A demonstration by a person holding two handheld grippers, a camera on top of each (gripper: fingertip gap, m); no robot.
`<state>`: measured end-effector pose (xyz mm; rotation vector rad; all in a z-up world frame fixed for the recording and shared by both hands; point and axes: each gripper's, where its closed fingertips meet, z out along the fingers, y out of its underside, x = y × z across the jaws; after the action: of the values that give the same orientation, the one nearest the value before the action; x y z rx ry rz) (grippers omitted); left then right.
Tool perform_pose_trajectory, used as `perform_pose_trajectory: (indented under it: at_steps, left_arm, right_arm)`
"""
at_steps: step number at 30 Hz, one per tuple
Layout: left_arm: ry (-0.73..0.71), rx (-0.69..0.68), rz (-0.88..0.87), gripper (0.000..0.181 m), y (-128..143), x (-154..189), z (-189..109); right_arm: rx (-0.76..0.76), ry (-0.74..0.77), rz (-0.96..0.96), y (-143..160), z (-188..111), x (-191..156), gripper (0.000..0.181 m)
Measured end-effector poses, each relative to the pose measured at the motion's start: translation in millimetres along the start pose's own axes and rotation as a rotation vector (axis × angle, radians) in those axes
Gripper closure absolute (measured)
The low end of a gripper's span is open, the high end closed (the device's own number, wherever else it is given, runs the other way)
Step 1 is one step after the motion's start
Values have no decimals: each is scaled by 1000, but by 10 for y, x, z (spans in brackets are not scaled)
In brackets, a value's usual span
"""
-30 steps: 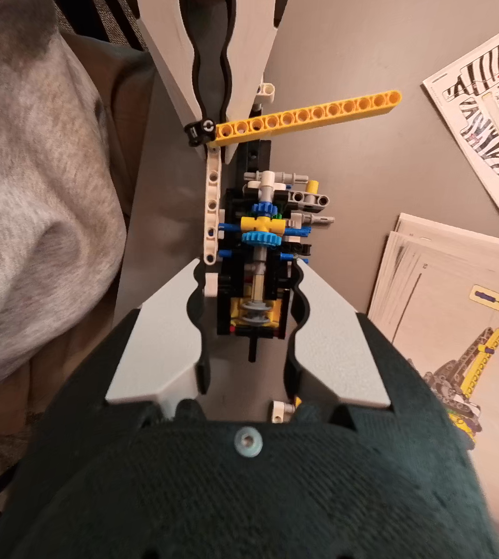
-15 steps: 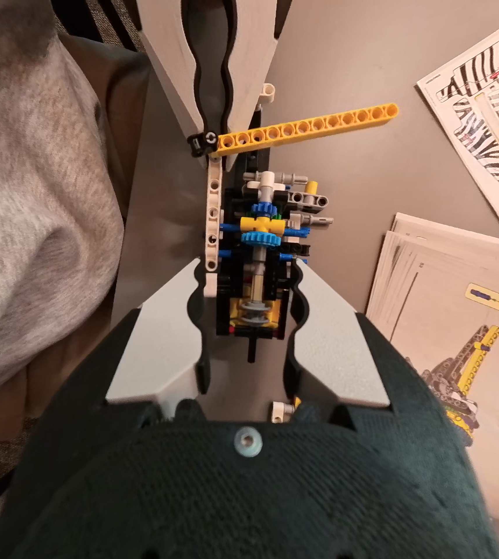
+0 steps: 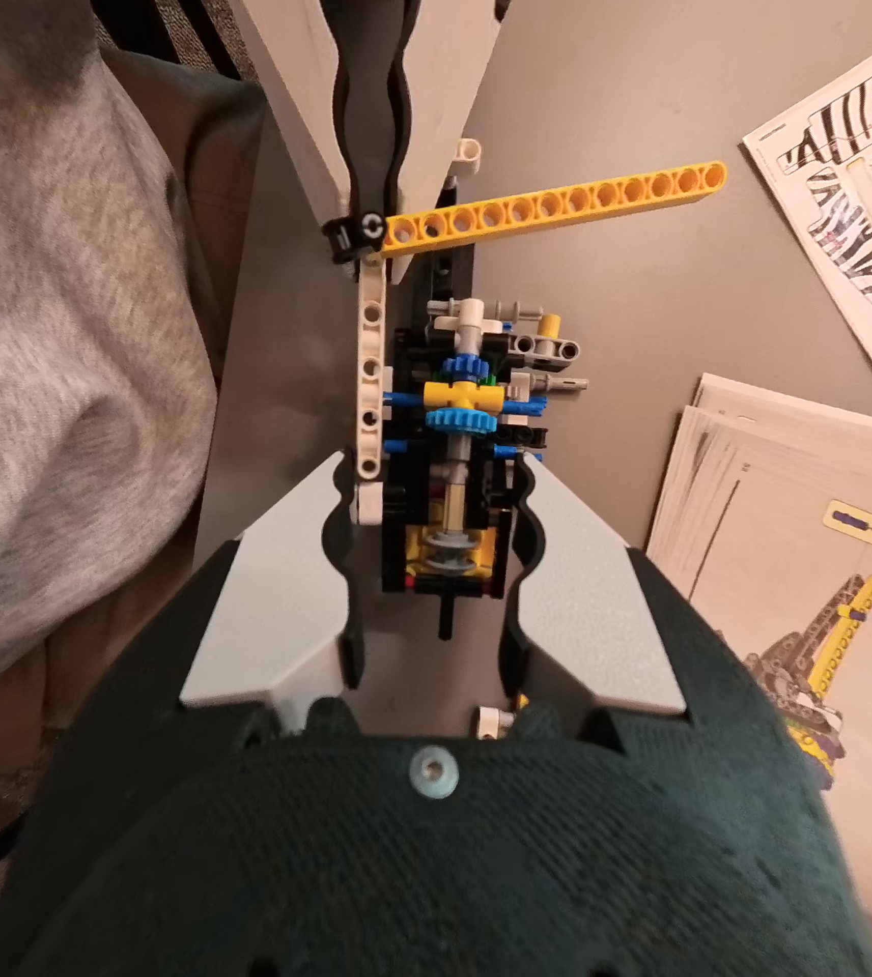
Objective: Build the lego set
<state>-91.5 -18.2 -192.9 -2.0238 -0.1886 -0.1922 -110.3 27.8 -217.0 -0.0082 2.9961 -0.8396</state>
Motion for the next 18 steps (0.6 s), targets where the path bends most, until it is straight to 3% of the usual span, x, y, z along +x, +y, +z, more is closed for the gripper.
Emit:
perform_pose_trajectory:
  at_steps: [18]
  left_arm:
    - [-14,-70,-1,175,85,-21,53]
  right_arm:
    - [3,9,7,11,-4,16,126]
